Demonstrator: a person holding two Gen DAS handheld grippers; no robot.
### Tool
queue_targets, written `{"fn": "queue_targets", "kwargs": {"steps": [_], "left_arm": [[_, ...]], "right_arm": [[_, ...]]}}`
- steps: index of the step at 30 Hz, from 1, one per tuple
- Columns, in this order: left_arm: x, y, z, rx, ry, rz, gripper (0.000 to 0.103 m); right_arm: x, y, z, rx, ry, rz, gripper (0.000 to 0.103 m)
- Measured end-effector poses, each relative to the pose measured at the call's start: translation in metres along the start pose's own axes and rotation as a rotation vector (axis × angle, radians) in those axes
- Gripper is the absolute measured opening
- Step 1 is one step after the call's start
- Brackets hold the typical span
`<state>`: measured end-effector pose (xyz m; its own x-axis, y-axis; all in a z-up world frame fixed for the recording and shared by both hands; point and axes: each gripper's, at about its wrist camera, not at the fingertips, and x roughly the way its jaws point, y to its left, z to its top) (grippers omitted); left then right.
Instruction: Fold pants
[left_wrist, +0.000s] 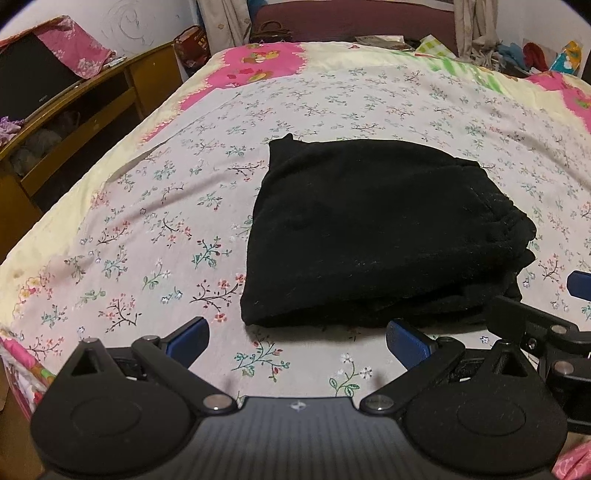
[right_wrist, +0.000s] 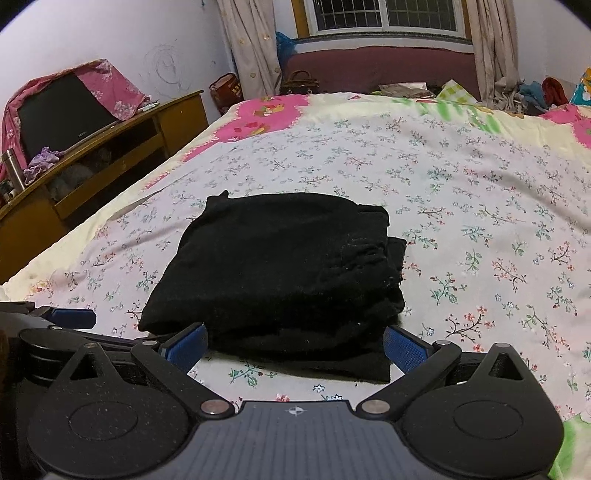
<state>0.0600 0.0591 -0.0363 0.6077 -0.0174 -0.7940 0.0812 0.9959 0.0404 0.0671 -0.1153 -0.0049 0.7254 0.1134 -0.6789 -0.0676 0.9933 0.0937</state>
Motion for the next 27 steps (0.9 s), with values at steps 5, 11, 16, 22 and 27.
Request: {"fn": "queue_targets", "kwargs": {"steps": [5, 11, 16, 22, 27], "left_arm": [[0.001, 0.000, -0.001, 0.001, 0.007, -0.003, 0.103], [0.004, 0.001, -0.003, -0.004, 0.027, -0.011, 0.103], [0.007, 0.001, -0.004, -0.006, 0.046, -0.013, 0.103], [0.012, 0.002, -0.005, -0.013, 0.075, -0.019, 0.103], [0.012, 0.001, -0.006, -0.008, 0.075, -0.013, 0.103]], "right_arm": [[-0.001, 0.001, 0.000, -0.005, 0.007, -0.003, 0.092], [0.001, 0.001, -0.002, -0.008, 0.018, -0.007, 0.092], [0.002, 0.002, -0.002, -0.013, 0.029, -0.013, 0.092], [0.007, 0.003, -0.004, -0.010, 0.050, -0.015, 0.092], [0.007, 0.001, -0.005, -0.004, 0.054, -0.006, 0.092]]}}
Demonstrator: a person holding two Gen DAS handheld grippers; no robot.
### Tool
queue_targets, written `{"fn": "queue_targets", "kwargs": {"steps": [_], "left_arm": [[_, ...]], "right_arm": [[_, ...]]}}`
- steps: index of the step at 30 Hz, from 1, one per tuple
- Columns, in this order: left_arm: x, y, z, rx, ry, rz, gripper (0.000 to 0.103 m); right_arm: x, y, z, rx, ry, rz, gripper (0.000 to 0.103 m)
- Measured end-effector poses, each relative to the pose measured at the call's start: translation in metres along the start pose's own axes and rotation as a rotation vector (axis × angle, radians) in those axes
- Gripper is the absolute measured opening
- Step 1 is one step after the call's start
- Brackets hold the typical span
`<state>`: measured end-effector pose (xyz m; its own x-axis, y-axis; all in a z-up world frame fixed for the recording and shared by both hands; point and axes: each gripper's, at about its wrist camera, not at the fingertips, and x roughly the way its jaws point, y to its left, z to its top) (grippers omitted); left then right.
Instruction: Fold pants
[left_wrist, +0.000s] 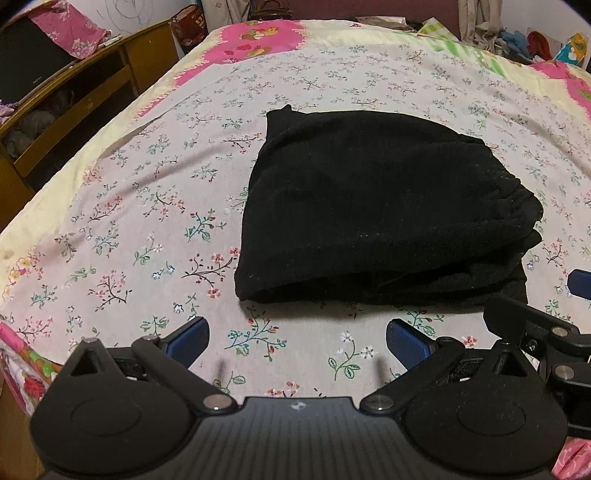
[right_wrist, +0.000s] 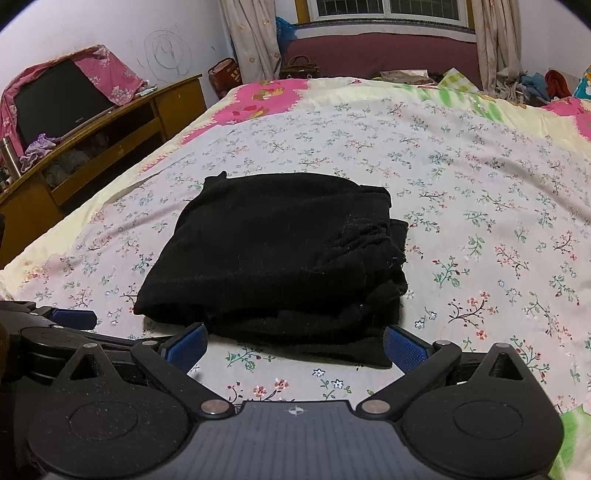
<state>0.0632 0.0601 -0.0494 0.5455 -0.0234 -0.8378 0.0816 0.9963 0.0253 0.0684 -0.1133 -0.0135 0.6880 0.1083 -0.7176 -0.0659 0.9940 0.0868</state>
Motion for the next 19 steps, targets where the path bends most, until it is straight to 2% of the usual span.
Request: {"fn": "queue_targets", "kwargs": {"steps": [19], "left_arm": [[-0.0005, 0.0016, 0.0007, -0.003, -0.005, 0.003, 0.103]], "right_arm": [[-0.0006, 0.0031, 0.0006, -0.002, -0.002, 0.000, 0.092]]}}
